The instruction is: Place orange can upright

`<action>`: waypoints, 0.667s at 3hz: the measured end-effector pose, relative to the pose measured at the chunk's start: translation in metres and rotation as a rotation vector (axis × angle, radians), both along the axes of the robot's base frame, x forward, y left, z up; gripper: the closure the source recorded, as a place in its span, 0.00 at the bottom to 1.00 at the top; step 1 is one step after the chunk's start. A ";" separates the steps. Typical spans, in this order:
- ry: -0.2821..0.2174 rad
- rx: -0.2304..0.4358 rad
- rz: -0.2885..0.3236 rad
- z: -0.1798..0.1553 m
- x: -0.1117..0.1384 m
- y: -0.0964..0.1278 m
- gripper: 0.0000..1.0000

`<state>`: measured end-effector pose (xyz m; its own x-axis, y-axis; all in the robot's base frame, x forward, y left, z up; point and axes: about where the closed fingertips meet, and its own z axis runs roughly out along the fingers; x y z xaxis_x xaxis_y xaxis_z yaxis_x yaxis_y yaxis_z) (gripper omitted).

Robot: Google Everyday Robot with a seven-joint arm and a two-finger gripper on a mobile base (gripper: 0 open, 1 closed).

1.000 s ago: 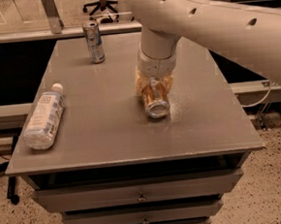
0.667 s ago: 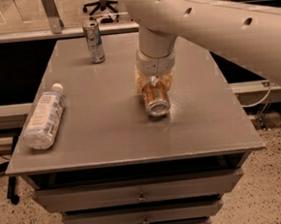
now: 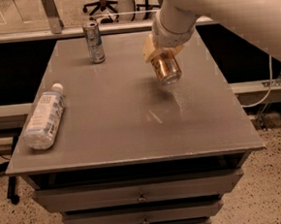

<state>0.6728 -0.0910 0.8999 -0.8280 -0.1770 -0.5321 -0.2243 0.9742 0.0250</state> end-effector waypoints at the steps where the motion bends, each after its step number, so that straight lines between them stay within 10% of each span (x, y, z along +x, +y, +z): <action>1: -0.147 0.103 0.095 0.029 0.027 -0.009 1.00; 2: -0.271 0.272 0.182 0.051 0.044 -0.005 1.00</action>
Offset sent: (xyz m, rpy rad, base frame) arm 0.0423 0.0040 0.0880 0.3542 -0.5127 0.5689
